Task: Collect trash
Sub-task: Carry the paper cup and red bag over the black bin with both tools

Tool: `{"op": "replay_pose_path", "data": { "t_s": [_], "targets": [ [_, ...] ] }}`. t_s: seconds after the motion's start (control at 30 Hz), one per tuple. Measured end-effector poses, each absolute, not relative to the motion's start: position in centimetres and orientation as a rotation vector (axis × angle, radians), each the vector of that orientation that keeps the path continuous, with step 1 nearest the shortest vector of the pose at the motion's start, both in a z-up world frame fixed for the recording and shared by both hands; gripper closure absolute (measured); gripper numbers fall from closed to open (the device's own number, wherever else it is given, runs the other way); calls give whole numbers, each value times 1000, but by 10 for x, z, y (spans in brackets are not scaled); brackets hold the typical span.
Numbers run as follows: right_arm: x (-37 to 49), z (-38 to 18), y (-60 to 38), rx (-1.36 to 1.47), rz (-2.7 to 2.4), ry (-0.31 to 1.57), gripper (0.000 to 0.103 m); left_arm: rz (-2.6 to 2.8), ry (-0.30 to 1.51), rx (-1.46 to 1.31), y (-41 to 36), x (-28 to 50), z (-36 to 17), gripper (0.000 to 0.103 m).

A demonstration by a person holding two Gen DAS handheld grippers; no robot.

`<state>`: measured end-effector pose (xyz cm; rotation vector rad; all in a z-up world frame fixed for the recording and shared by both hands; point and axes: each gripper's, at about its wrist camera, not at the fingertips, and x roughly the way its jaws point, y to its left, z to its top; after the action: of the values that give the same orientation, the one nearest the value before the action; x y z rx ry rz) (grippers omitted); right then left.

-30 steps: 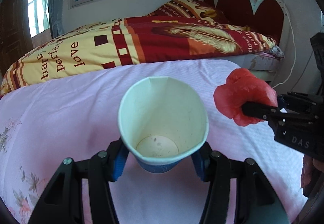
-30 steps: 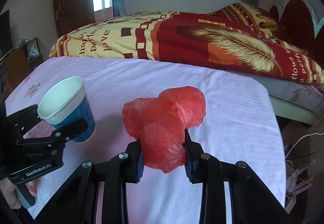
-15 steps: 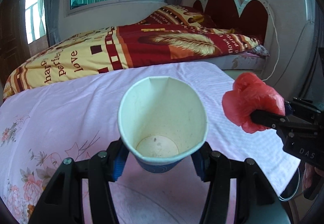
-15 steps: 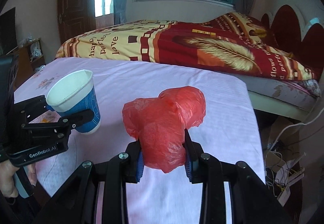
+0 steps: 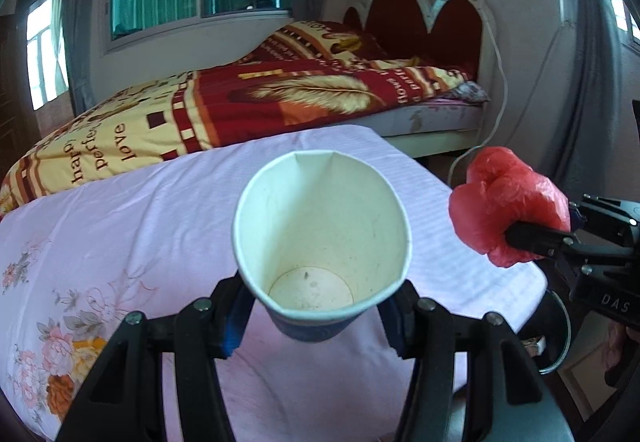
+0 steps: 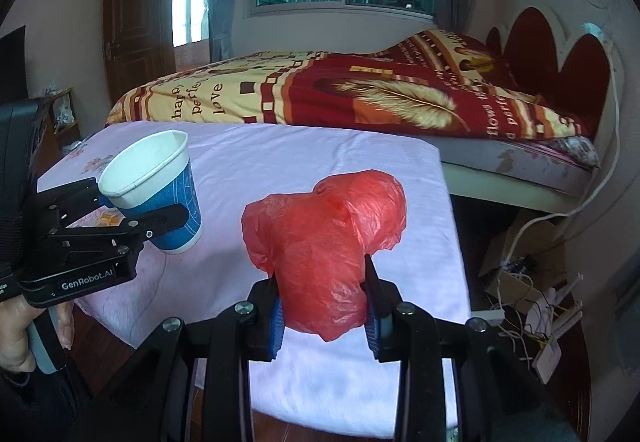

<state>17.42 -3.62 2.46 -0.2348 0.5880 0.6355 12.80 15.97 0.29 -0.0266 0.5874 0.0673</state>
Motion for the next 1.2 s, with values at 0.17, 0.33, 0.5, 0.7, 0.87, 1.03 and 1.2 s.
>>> {"op": "replay_pose_path", "data": {
  "t_s": [0.17,0.33,0.5,0.7,0.87,1.03,1.2],
  "targets": [
    [156,27,-78,-224,593,577,69,18,584,-14,131,125,6,47],
    [145,25,-126,-177,533,577,69,-40,577,4,95,123,7,47],
    [142,16,-172,-124,459,593,69,-113,577,28,56,124,8,47],
    [140,10,-225,-64,373,605,69,-195,597,55,12,129,2,47],
    [137,3,-259,-39,303,619,69,-264,615,74,-23,135,-5,47],
    [131,-15,-286,-35,245,651,69,-331,642,96,-56,139,-17,47],
    [129,-38,-313,-32,191,697,69,-405,681,111,-87,140,-34,47]
  ]
}}
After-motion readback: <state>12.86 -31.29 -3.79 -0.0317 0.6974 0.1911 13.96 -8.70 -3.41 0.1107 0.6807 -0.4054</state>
